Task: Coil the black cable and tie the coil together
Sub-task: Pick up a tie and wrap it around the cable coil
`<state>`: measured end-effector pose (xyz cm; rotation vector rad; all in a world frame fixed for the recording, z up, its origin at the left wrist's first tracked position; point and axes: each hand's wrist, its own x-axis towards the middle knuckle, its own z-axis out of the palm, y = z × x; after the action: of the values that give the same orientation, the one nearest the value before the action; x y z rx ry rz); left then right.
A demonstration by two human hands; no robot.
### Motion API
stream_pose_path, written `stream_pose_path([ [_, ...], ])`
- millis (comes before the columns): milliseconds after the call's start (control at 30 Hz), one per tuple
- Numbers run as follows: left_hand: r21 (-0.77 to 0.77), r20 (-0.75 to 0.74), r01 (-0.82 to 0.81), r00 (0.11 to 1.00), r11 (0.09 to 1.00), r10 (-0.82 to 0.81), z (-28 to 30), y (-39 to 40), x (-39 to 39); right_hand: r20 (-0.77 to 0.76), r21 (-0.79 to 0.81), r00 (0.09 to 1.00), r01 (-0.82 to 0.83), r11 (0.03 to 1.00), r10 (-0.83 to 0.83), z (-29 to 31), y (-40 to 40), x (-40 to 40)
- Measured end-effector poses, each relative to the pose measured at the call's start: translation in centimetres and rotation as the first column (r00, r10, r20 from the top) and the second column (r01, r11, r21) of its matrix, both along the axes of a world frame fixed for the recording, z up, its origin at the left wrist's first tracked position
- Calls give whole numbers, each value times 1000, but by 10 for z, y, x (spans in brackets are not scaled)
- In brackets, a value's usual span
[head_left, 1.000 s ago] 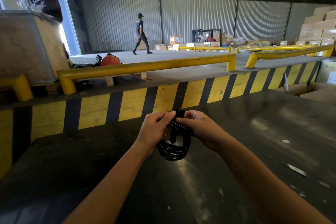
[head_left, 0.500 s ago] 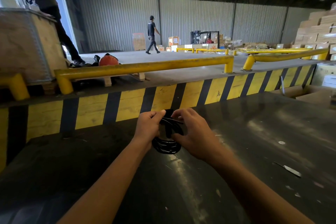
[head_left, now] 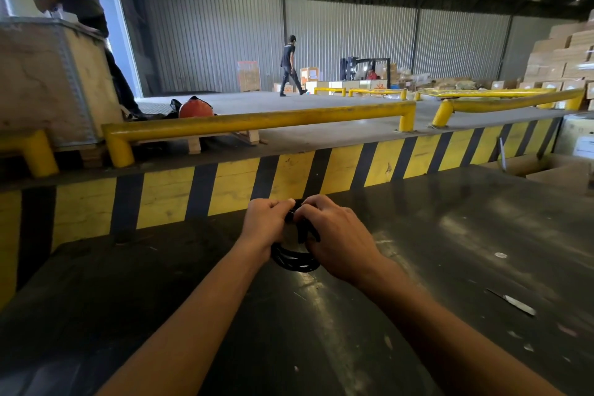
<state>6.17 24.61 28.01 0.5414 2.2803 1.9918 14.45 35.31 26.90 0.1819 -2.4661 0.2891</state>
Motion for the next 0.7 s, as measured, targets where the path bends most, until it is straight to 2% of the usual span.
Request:
stream_pose_path([
  [167, 28, 21, 30, 999, 999, -31, 2, -1, 0, -88, -58, 996, -19, 998, 14, 1, 4, -2],
  [367, -5, -146, -9, 989, 1000, 8, -2, 3, 0, -166, -237, 986, -27, 971, -13, -1, 6, 0],
  [533, 6, -179, 24, 983, 1000, -23, -7, 3, -1, -163, -331, 987, -56, 942, 1, 1, 13, -2],
  [633, -34, -257, 84, 962, 996, -90, -10, 1, -1, -138, -406, 987, -136, 904, 87, 4, 17, -2],
  [700, -60, -309, 99, 944, 993, -113, -11, -1, 0, -118, -445, 990, -122, 887, 77, 4, 21, -3],
])
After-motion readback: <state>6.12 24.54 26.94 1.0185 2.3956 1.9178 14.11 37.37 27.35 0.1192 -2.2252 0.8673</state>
